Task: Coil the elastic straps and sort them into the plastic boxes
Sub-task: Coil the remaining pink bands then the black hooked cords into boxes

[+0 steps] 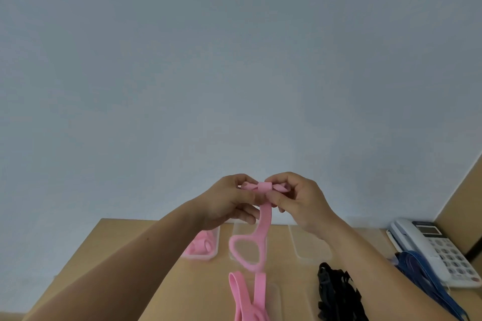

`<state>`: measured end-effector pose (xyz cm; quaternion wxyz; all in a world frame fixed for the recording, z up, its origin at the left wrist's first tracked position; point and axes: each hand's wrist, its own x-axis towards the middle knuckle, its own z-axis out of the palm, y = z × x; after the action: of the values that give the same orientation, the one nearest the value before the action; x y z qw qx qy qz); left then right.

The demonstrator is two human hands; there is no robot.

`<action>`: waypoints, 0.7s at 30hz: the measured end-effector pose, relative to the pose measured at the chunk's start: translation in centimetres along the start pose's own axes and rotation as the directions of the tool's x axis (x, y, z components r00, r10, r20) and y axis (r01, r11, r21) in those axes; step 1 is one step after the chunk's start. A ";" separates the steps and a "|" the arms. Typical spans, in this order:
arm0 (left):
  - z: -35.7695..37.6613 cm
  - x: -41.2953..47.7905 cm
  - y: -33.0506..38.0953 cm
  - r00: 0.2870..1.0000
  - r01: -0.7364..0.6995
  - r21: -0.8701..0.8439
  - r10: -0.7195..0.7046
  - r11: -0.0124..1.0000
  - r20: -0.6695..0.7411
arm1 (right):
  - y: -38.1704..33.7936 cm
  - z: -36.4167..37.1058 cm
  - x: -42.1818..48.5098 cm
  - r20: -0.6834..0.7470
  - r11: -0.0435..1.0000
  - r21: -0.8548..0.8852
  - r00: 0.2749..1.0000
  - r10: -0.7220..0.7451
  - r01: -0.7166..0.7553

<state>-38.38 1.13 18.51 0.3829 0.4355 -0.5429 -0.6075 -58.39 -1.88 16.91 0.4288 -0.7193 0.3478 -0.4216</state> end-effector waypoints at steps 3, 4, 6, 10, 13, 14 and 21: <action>0.0 -0.1 0.0 1.000 0.009 -0.050 -0.007 0.999 0.029 | 0.1 0.2 0.0 0.016 1.000 -0.006 1.000 -0.024 0.024; -0.1 -0.1 0.0 1.000 0.005 -0.059 -0.004 0.998 0.017 | 0.2 0.2 0.1 0.021 0.999 0.001 0.999 -0.032 0.032; -0.1 -0.1 -0.1 1.000 -0.024 -0.053 0.023 0.998 -0.021 | 0.3 0.3 0.2 0.028 0.999 0.017 0.999 -0.042 0.041; -0.2 0.0 -0.5 0.984 -0.150 -0.013 0.148 0.989 -0.097 | 0.3 0.6 0.3 0.026 0.993 0.121 1.000 0.000 -0.004; -0.3 0.3 -1.1 0.959 -0.230 0.028 0.232 0.973 -0.163 | -0.1 0.6 0.7 0.023 0.977 0.195 0.997 0.078 -0.081; -0.4 0.3 -1.2 0.954 -0.244 0.042 0.247 0.969 -0.170 | -0.2 0.6 0.9 0.030 0.971 0.212 0.994 0.109 -0.113; -0.7 0.2 -1.7 0.950 -0.204 0.157 0.235 0.966 -0.206 | 0.0 0.8 1.4 0.073 0.979 0.146 0.989 0.132 -0.141</action>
<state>-37.79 0.97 16.83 0.4764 0.4623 -0.5813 -0.4706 -57.10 -2.80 17.16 0.5206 -0.6721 0.3499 -0.3935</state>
